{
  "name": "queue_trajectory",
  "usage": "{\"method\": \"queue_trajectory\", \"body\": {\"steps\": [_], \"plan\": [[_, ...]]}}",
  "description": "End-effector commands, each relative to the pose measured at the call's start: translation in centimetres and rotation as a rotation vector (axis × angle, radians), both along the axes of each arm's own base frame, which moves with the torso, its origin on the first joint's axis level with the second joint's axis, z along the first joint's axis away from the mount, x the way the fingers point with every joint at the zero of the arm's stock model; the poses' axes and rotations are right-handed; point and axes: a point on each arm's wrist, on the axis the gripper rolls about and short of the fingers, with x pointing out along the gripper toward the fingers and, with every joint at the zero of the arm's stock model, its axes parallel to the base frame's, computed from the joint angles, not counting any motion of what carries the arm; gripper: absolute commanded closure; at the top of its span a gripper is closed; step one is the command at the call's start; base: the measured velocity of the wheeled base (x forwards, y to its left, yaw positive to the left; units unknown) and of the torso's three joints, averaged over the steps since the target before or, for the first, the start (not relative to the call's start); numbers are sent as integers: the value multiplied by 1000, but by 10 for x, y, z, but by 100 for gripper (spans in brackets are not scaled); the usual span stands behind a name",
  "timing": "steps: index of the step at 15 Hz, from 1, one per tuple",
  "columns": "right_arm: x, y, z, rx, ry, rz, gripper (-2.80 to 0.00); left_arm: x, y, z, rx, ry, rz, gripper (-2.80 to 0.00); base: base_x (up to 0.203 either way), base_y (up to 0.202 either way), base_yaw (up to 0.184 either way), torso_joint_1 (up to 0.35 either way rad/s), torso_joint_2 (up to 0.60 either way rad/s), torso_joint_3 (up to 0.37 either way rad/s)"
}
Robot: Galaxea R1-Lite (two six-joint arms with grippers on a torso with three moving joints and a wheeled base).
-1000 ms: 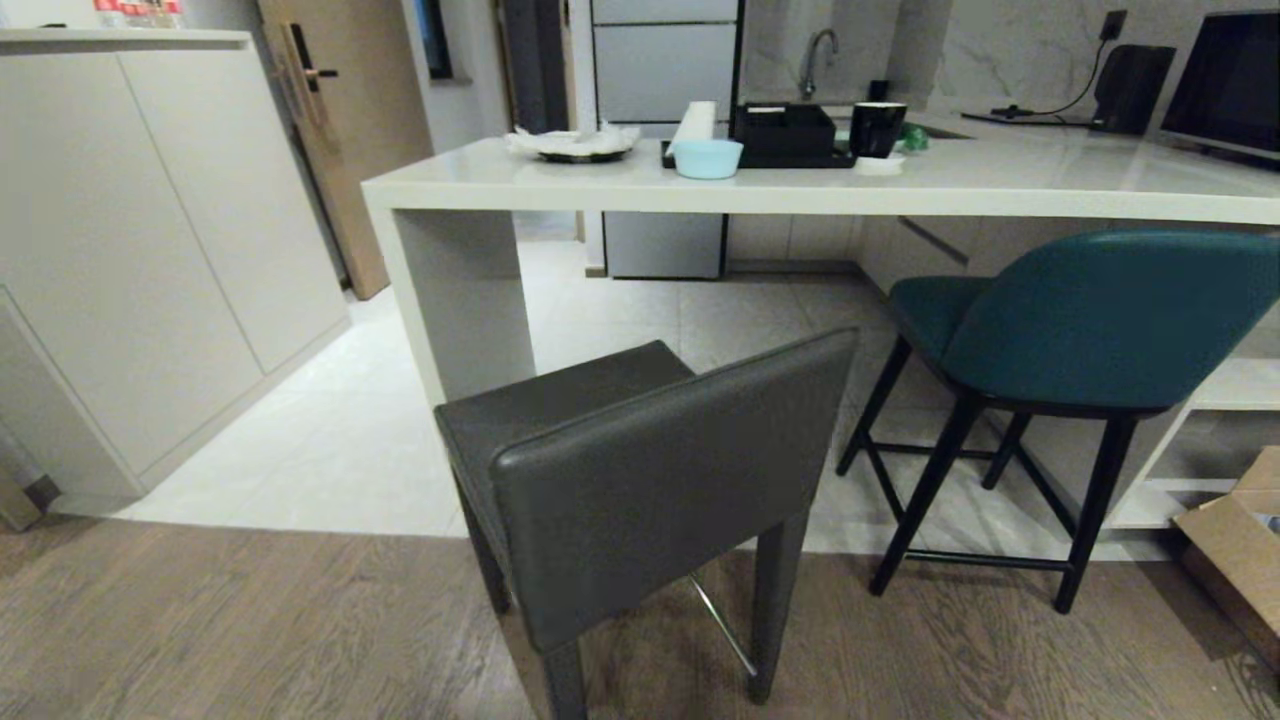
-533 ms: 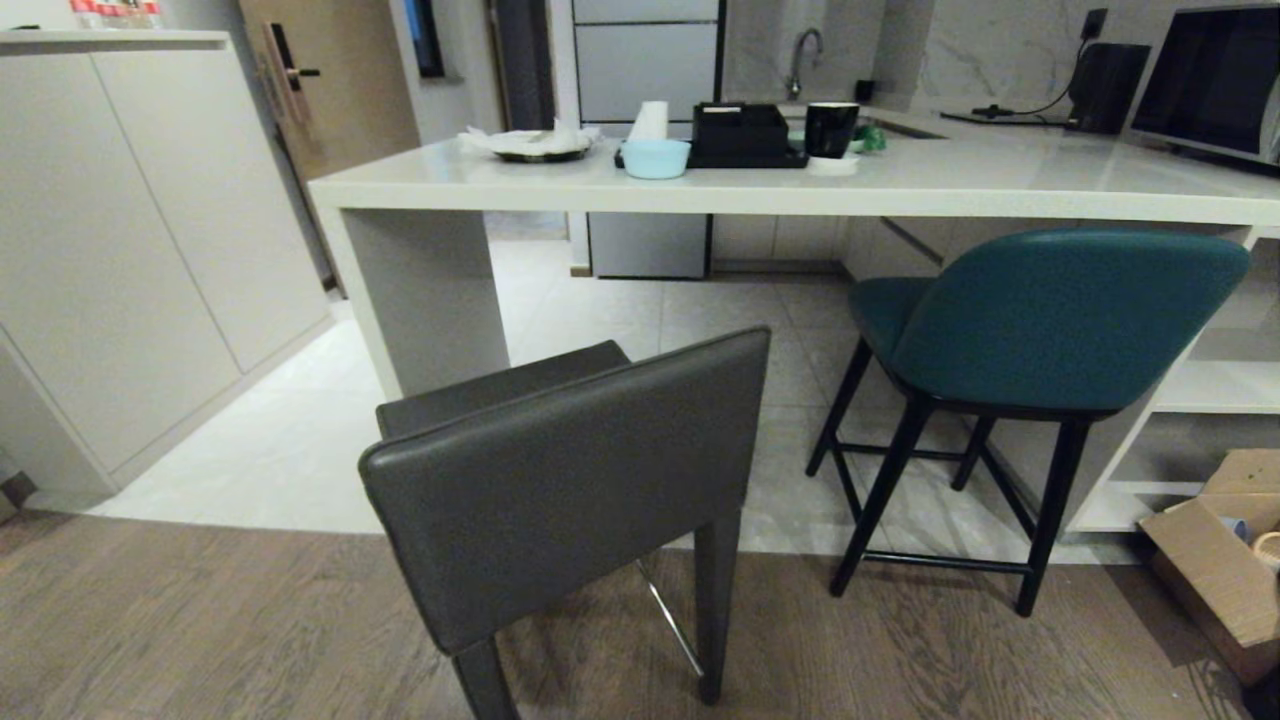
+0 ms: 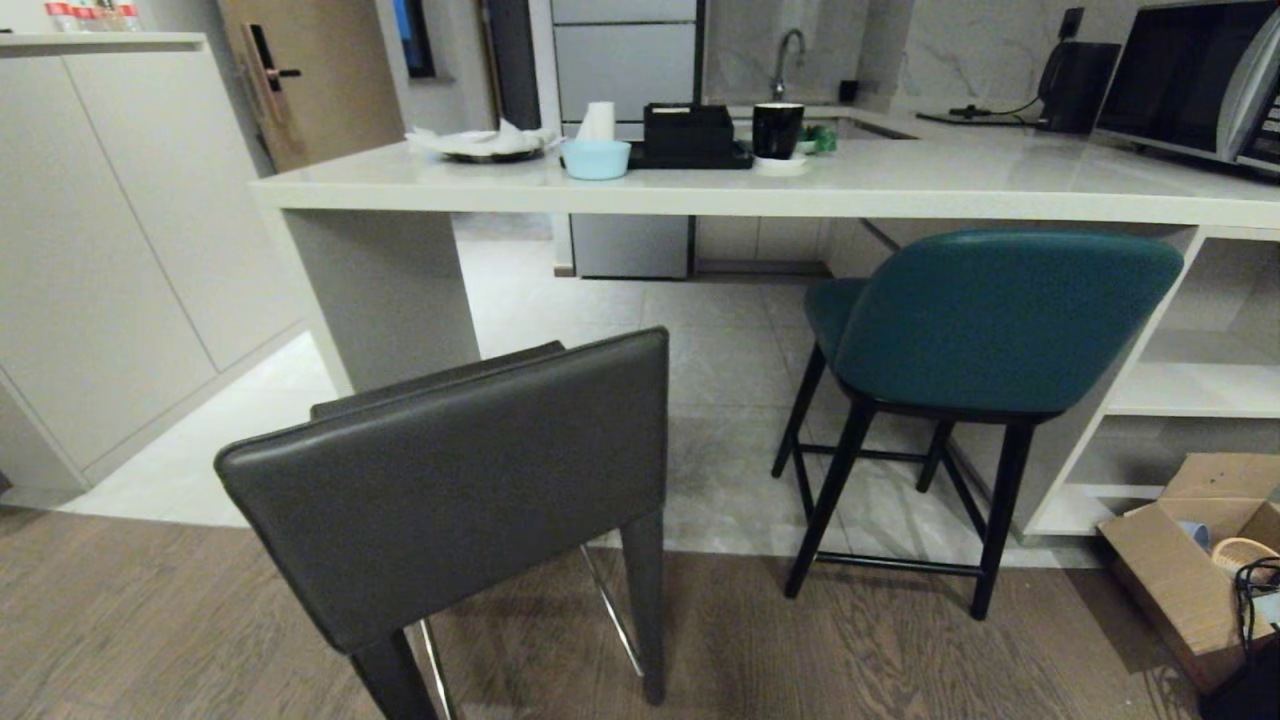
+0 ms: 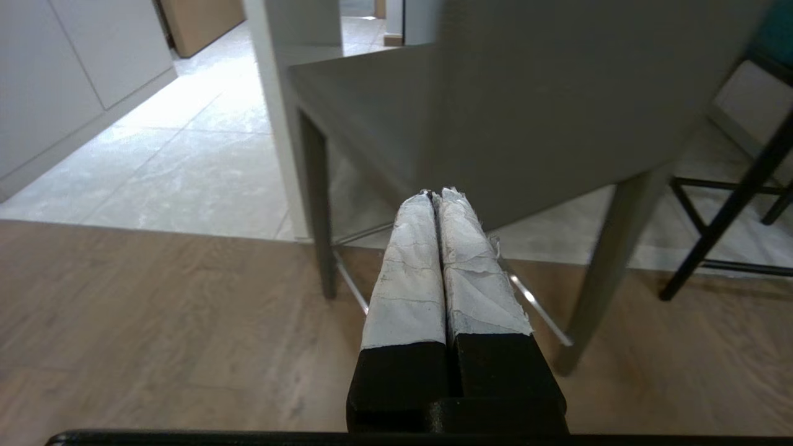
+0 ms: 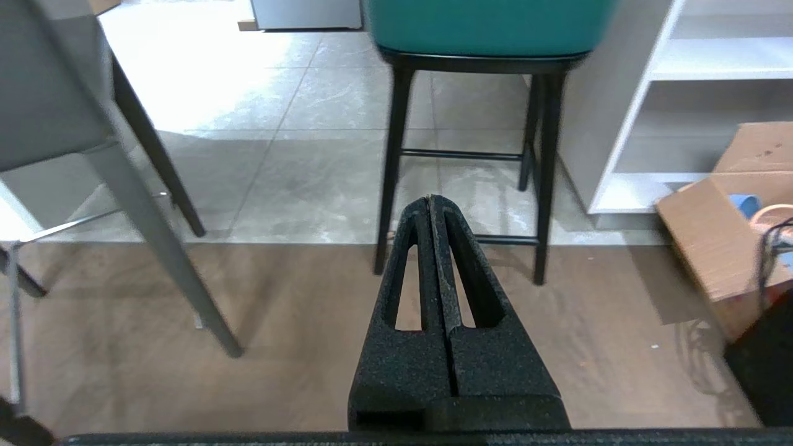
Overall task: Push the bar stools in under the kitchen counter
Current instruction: Pull the blue chair out from under the dining table
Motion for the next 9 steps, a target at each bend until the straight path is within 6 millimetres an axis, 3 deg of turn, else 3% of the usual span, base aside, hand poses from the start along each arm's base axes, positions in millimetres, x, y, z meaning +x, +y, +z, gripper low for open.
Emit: {"method": "queue_trajectory", "body": {"steps": [1, 9], "plan": [[0, 0, 0, 1, 0, 0, 0, 1, 0, -5, 0, 17, 0, 0, 0, -193, 3, 2, -2, -2], [0, 0, 0, 1, -1, 0, 0, 1, 0, -5, -2, 17, -1, 0, 0, -194, 3, 1, 3, 4]]}}
